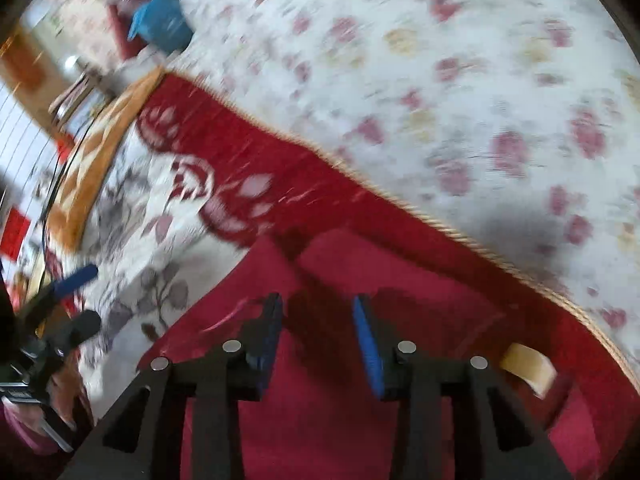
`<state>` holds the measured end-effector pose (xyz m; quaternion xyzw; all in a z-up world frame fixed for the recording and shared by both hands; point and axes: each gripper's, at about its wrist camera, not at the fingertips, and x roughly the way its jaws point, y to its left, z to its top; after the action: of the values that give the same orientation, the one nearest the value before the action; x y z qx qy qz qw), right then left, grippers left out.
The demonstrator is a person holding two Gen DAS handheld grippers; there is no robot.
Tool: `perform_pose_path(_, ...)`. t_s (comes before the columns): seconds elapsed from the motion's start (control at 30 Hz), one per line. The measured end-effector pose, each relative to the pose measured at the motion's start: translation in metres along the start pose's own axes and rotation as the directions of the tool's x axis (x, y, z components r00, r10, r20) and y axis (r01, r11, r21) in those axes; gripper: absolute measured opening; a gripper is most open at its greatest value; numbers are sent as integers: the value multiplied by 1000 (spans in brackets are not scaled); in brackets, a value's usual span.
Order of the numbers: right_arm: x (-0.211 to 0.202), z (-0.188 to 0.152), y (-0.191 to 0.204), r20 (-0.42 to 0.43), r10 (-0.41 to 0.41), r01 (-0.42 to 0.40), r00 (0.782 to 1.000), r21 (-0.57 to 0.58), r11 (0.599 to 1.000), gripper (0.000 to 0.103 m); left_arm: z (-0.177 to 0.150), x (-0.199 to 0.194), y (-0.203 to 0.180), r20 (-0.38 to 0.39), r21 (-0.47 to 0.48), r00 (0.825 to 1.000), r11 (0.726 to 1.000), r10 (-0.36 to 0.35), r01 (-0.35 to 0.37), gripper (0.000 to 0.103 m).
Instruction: Fold small clothes
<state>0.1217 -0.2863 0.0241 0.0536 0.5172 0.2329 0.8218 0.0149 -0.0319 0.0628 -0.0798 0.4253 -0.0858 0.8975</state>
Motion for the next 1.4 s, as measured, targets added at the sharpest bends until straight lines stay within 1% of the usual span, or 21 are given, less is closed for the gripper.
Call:
perform_pose_path(0.07, -38, -7, -3, 63, -4, 3, 998, 16, 1000, 44, -1, 4, -8, -6, 17, 999, 999, -31, 31, 93)
perform_pose_path(0.13, -81, -22, -5, 120, 1, -6, 993, 38, 999, 55, -3, 6, -17, -10, 33, 998, 997, -63, 63, 93)
perform_pose_path(0.2, -136, -53, -3, 184, -33, 27, 982, 35, 999, 65, -4, 8, -26, -12, 41, 996, 995, -91, 91, 93)
perform_pose_path(0.23, -155, -67, -2, 207, -75, 70, 975, 32, 997, 69, -3, 12, -29, -21, 35, 995, 994, -100, 101, 93)
perform_pose_path(0.33, -210, -125, -8, 248, -291, 288, 924, 49, 956, 72, -1, 22, -36, -68, 11, 991, 993, -113, 114, 93)
perform_pose_path(0.4, -224, -156, -18, 239, -371, 359, 898, 93, 929, 72, 1, 27, -38, -71, -2, 991, 993, -115, 115, 93)
perform_pose_path(0.47, -227, -184, -32, 193, -405, 382, 894, 146, 913, 71, 3, 30, -40, -66, -14, 990, 992, -125, 124, 92)
perform_pose_path(0.5, -223, -198, -38, 158, -413, 387, 897, 168, 906, 65, 3, 31, -42, -65, -14, 989, 991, -136, 135, 90)
perform_pose_path(0.53, -218, -208, -41, 134, -416, 391, 899, 178, 903, 54, 3, 32, -44, -64, -5, 988, 990, -139, 139, 89)
perform_pose_path(0.63, -197, -226, -44, 82, -427, 411, 900, 166, 897, 44, -1, 31, -53, -59, 37, 990, 991, -129, 131, 88)
perform_pose_path(0.77, -175, -220, -44, 104, -508, 497, 855, 115, 860, 35, -6, 27, -58, -53, 94, 993, 990, -103, 108, 88)
perform_pose_path(0.83, -163, -220, -47, 66, -547, 542, 834, 85, 836, 20, -11, 23, -58, -58, 120, 994, 988, -92, 98, 88)
perform_pose_path(0.93, -180, -229, -47, 98, -505, 490, 857, 144, 860, 12, -19, 17, -57, -89, 164, 994, 983, -67, 81, 88)
perform_pose_path(0.97, -195, -234, -47, 116, -471, 448, 874, 183, 875, 12, -20, 12, -56, -94, 183, 994, 981, -53, 70, 88)
perform_pose_path(1.07, -222, -250, -34, 184, -397, 357, 899, 217, 909, 12, -17, 1, -58, -87, 220, 996, 974, -27, 46, 88)
perform_pose_path(1.13, -211, -260, -32, 131, -378, 349, 916, 199, 916, 12, -10, -3, -61, -81, 229, 996, 972, -28, 46, 88)
perform_pose_path(1.17, -202, -263, -32, 89, -407, 387, 909, 183, 904, 12, -6, -4, -62, -74, 229, 997, 972, -27, 43, 88)
perform_pose_path(1.23, -198, -269, -36, 52, -405, 388, 913, 199, 900, 18, -3, -3, -61, -66, 215, 998, 976, -22, 35, 88)
perform_pose_path(1.27, -202, -270, -38, 63, -391, 369, 918, 223, 902, 20, -4, -1, -57, -69, 194, 997, 980, -24, 37, 88)
perform_pose_path(1.3, -214, -271, -43, 109, -357, 317, 928, 276, 908, 29, -5, 0, -54, -71, 180, 997, 983, -31, 43, 88)
perform_pose_path(1.4, -238, -266, -62, 214, -361, 252, 907, 412, 876, 73, -10, 10, -47, -78, 141, 996, 989, -36, 47, 88)
